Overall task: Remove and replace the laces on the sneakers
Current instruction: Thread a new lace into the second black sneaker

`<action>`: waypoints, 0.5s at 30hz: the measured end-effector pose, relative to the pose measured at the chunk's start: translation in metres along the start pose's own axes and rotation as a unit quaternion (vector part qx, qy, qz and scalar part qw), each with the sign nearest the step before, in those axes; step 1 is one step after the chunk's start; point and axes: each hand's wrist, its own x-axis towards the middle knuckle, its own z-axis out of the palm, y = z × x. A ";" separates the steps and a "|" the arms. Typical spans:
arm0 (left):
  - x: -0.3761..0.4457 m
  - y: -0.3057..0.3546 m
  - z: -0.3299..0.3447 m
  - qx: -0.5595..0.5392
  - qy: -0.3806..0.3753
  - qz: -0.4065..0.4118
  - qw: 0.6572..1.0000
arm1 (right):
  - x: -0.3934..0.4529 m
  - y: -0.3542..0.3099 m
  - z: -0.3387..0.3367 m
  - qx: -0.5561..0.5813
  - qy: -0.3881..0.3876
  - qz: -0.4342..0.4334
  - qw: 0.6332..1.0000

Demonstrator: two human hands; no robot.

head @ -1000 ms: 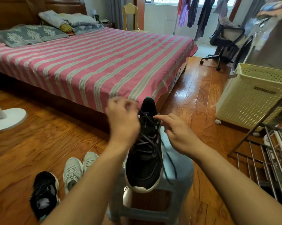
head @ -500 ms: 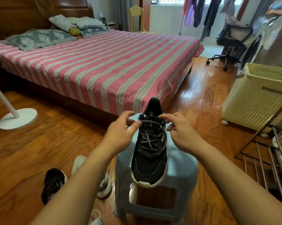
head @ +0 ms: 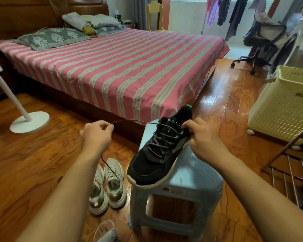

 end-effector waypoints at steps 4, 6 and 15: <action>-0.024 0.022 0.018 0.006 -0.179 0.062 0.982 | 0.002 0.006 0.004 0.013 0.020 0.026 0.999; -0.044 0.038 0.027 -0.151 -0.306 0.083 0.936 | 0.007 0.012 0.007 0.031 0.025 0.043 0.998; -0.079 0.055 0.040 -0.075 -0.265 0.248 0.929 | 0.014 0.024 0.003 0.074 0.052 0.087 0.992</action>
